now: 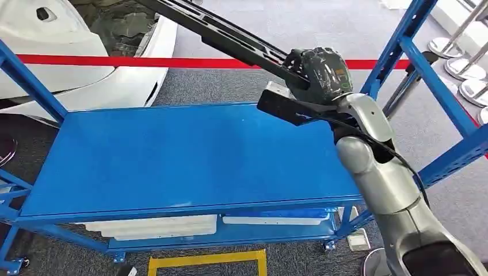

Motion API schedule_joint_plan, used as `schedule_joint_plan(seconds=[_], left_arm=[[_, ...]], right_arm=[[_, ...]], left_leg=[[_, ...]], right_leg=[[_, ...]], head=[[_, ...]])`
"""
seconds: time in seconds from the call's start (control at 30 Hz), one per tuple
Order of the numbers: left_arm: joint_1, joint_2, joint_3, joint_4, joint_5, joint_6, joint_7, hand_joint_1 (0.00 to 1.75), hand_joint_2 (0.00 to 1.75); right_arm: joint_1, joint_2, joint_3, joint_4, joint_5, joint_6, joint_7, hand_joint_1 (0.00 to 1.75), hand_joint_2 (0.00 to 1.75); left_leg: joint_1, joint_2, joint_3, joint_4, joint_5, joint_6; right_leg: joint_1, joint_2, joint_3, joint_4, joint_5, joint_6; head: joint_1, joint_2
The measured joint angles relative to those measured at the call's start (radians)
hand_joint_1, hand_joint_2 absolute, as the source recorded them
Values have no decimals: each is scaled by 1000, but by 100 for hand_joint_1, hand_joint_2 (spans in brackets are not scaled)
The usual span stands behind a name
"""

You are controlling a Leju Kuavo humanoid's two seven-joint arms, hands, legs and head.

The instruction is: Take the parts from the cabinet and place them on the table.

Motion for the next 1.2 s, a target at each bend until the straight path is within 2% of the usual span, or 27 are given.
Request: schedule_joint_plan(seconds=[0.07,0.1,0.13,0.2,0.23,0.27,0.3,0.33,0.4,0.43,0.47,0.53,0.57,0.6,0.63,0.67,0.73,0.77,0.8,0.87,0.9,0.93,1.0,1.07,1.1,1.13,1.2], left_arm=[[1,0,3,0,0,0,-1,0,175],[2,0,3,0,-2,1,-2,0,175],[3,0,3,0,-4,3,-3,0,175],[4,0,4,0,-6,3,-4,0,175],[3,0,3,0,-6,3,-5,0,175],[1,3,4,-1,-6,6,-5,0,175],[0,3,3,-1,-6,6,-6,0,175],[0,3,4,-1,-6,6,-6,0,175],[1,1,3,0,-6,6,-6,0,175],[1,1,3,0,-7,7,-8,0,175],[0,1,3,0,-7,8,-9,0,175],[0,1,3,0,-6,11,-10,0,175],[2,1,3,0,-7,11,-10,0,175],[3,1,3,0,-7,11,-10,0,175],[4,1,3,0,-7,11,-10,0,175],[3,1,3,0,-7,11,-10,0,175],[2,1,3,0,-7,11,-12,0,175],[2,3,3,0,-7,11,-12,0,175],[2,3,3,0,-7,11,-14,0,175],[1,3,3,0,-6,13,-16,0,175],[1,3,3,0,-6,14,-17,0,175],[1,3,3,0,-6,14,-18,0,175],[0,2,3,0,-6,15,-19,0,175],[2,2,3,0,-6,16,-19,0,175],[2,2,3,0,-6,16,-19,0,175],[2,2,3,0,-6,16,-19,0,175],[2,2,3,0,-6,16,-19,0,175]], right_arm=[[12,0,0,1,-5,2,0,171,175],[17,0,0,2,-5,3,2,171,175],[21,0,0,2,-6,3,5,171,175],[21,-2,0,2,-11,2,5,171,175],[22,-2,0,2,-11,2,5,171,175],[23,-2,0,3,-12,3,5,171,175],[22,-2,0,3,-13,2,5,171,175],[25,-2,0,3,-13,2,5,171,175],[28,-2,0,4,-10,2,12,171,175],[28,-2,0,4,-12,1,12,171,175],[27,-2,0,4,-12,1,12,171,175],[29,-2,0,4,-13,1,15,171,175],[30,-2,0,5,-13,1,15,171,175],[30,-2,0,5,-13,1,15,171,175],[30,-2,0,6,-14,2,17,171,175],[30,-2,0,6,-18,3,20,171,175],[29,-2,0,6,-27,6,23,171,175],[28,-2,0,6,-31,8,24,171,175],[27,-2,0,7,-33,10,24,171,175],[28,-2,0,7,-34,10,26,171,175],[28,-2,0,7,-34,11,26,171,175],[28,-2,0,7,-34,10,26,171,175],[25,-1,-1,7,-34,11,26,171,175],[27,-1,-1,8,-35,12,26,171,175],[28,-1,-1,10,-34,13,26,171,175],[29,-2,-1,11,-34,13,26,171,175],[28,-2,-1,11,-34,13,26,171,175]], left_leg=[[0,0,0,1,-1,-1],[2,0,0,3,-3,-2],[5,0,0,8,-8,-6],[15,-2,0,27,-24,-21],[22,-3,0,42,-37,-33],[10,-3,-9,52,-46,-45],[15,-5,-17,60,-47,-49],[15,-5,-18,61,-47,-52],[18,-4,-16,57,-47,-62],[19,-4,-16,69,-62,-66],[18,-4,-32,107,-86,-65],[13,-4,-111,268,-158,-64],[11,-4,-150,337,-178,-62],[8,-4,-171,368,-176,-59],[4,-4,-168,352,-149,-52],[0,-4,-147,294,-105,-43],[-13,-6,-80,125,-9,-20],[-16,-9,-72,109,-18,-11],[-21,-9,-73,95,-7,-13],[-26,-10,-77,91,-11,-9],[-24,-9,-77,83,-7,-6],[-11,-4,-74,68,4,-1],[-12,-2,-82,64,15,10],[-14,0,-92,65,21,13],[-14,0,-98,67,25,13],[-14,0,-104,70,27,11],[-12,0,-114,78,30,8]], right_leg=[[-7,0,-71,138,-41,8],[-11,0,-88,161,-33,12],[-15,-1,-82,136,-1,16],[-23,-3,-21,-12,95,24],[-23,-4,6,-71,101,32],[-14,-2,9,-74,88,30],[-13,3,6,-76,78,12],[-11,3,1,-73,77,7],[-9,5,-3,-71,75,-12],[-12,4,1,-74,75,-20],[-12,3,3,-75,74,-24],[-8,0,3,-75,73,-30],[-5,0,3,-74,72,-32],[-2,0,3,-73,72,-33],[2,0,5,-73,71,-34],[5,1,7,-73,71,-35],[8,3,12,-73,71,-35],[11,2,11,-75,72,-33],[10,4,8,-73,74,-30],[6,1,4,-76,81,-19],[8,1,4,-78,85,-12],[7,0,1,-69,71,-7],[7,0,-26,10,-5,-1],[5,0,-75,162,-85,4],[4,0,-87,209,-98,7],[3,0,-76,205,-85,8],[2,-1,2,84,-20,7]], head=[[5,0],[7,0],[9,0],[15,0],[17,0],[22,0],[26,0],[17,0],[13,0],[10,0],[-1,0],[-20,0],[-26,0],[-30,0],[-35,0],[-41,0],[-49,0],[-48,0],[-45,0],[-50,0],[-49,0],[-45,0],[-32,0],[-19,0],[-15,0],[-10,0],[-1,0]])
